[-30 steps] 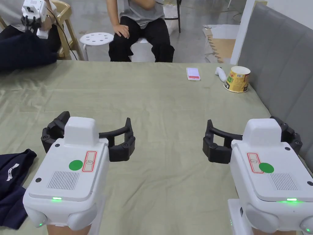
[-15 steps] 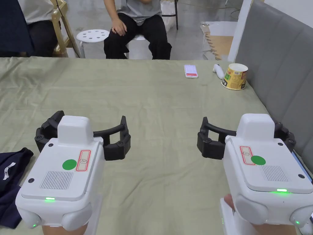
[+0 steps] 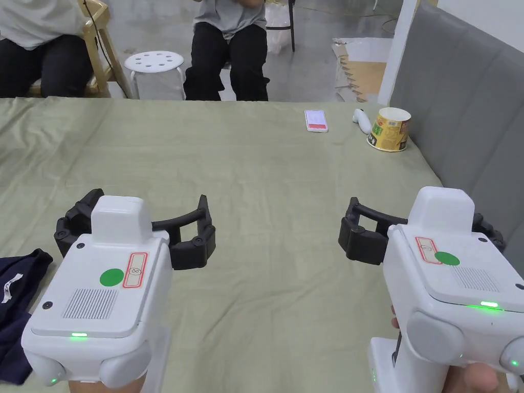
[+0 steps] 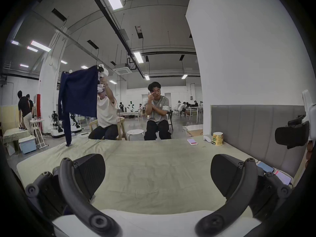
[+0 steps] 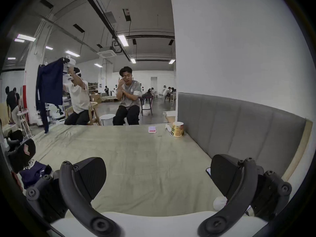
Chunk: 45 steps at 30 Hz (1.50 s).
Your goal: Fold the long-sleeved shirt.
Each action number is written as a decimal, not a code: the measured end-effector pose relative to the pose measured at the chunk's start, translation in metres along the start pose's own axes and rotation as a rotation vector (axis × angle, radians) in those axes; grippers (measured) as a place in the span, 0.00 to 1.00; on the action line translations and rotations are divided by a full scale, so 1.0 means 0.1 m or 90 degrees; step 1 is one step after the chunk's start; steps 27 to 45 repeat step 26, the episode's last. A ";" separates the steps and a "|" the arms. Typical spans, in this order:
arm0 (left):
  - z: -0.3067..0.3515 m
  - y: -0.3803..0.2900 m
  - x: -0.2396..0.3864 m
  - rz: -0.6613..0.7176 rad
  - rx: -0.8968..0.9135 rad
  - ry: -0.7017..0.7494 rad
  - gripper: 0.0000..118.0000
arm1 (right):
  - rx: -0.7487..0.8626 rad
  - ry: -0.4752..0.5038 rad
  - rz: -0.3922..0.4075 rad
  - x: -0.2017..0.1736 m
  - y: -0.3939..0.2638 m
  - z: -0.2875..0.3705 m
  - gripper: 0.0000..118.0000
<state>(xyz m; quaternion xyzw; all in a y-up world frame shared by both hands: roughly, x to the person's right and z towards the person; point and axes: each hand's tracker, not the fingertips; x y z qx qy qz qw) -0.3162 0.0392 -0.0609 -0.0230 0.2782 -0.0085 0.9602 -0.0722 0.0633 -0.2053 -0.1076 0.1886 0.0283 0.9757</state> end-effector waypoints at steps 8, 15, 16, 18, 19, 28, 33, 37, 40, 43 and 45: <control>0.04 0.02 -0.03 0.000 0.002 0.002 0.94 | 0.002 0.001 0.032 -0.06 0.00 0.02 1.00; 0.06 0.03 -0.04 0.001 0.000 0.007 0.94 | -0.011 0.010 0.022 -0.11 0.01 0.06 1.00; 0.06 0.03 -0.04 0.002 0.000 0.007 0.94 | -0.025 0.008 0.024 -0.13 0.03 0.07 1.00; 0.05 0.04 -0.04 0.004 0.000 0.004 0.94 | -0.044 0.008 0.026 -0.16 0.08 0.07 1.00; 0.05 0.05 -0.05 0.008 0.003 0.001 0.94 | -0.043 0.010 0.027 -0.16 0.10 0.07 1.00; 0.05 0.11 -0.02 0.012 0.004 -0.013 0.94 | -0.002 0.061 -0.008 -0.10 0.10 0.12 1.00; 0.05 0.11 -0.02 0.012 0.004 -0.013 0.94 | -0.002 0.061 -0.008 -0.10 0.10 0.12 1.00; 0.05 0.11 -0.02 0.012 0.004 -0.013 0.94 | -0.002 0.061 -0.008 -0.10 0.10 0.12 1.00; 0.05 0.11 -0.02 0.012 0.004 -0.013 0.94 | -0.002 0.061 -0.008 -0.10 0.10 0.12 1.00; 0.05 0.11 -0.02 0.012 0.004 -0.013 0.94 | -0.002 0.061 -0.008 -0.10 0.10 0.12 1.00; 0.05 0.11 -0.02 0.012 0.004 -0.013 0.94 | -0.002 0.061 -0.008 -0.10 0.10 0.12 1.00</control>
